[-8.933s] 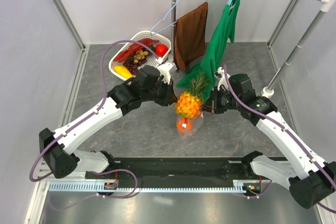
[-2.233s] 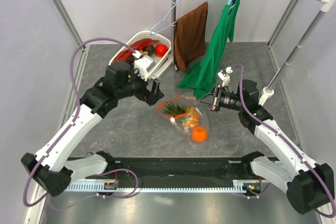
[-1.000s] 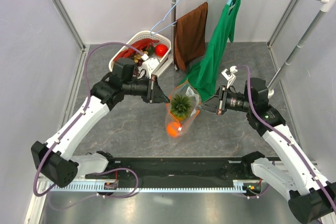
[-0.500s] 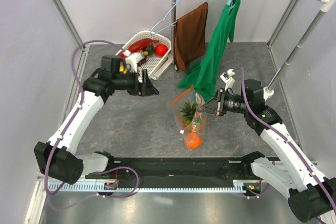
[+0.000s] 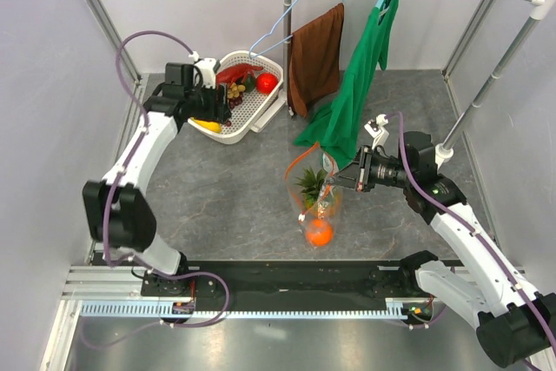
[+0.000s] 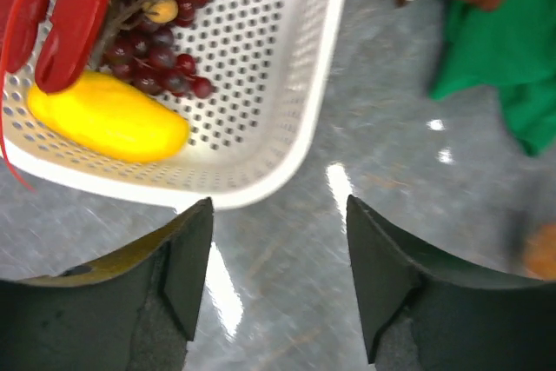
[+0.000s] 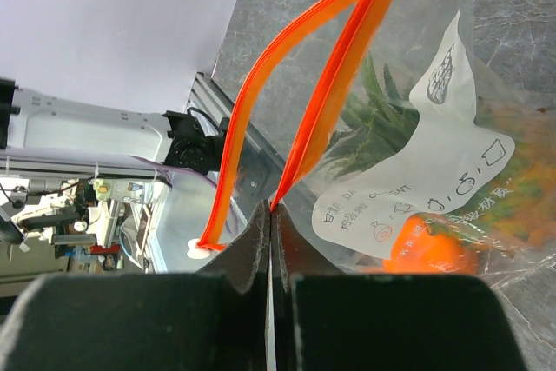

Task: Place the food in the zip-top bag and seal the zipper
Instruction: Pick up the fake fruit from the bin.

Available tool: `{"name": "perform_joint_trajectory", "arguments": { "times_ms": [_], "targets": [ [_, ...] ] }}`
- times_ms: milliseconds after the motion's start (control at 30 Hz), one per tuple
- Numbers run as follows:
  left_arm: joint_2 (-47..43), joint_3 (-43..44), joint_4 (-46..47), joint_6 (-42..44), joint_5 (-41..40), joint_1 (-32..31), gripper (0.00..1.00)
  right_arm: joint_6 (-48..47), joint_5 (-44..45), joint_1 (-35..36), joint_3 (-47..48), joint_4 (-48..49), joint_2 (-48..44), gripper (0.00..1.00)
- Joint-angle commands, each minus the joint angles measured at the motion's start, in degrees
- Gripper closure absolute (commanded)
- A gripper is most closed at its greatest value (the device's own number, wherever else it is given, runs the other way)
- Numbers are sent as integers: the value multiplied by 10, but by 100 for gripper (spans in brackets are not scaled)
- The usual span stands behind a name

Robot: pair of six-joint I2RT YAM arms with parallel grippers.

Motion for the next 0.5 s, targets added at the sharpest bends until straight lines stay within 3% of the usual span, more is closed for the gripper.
{"name": "perform_joint_trajectory", "arguments": {
  "times_ms": [0,267,400,467],
  "targets": [
    [73,47,38,76,-31,1,37,-4,5,0,-2,20,2,100],
    [173,80,92,124,-81,3,32,-5,4,-1,-5,20,-2,100],
    [175,71,129,71,-127,3,30,-6,5,-1,-9,21,-3,100],
    [169,55,150,37,-110,14,30,-6,5,-1,-10,23,-2,100]
  ]
}}
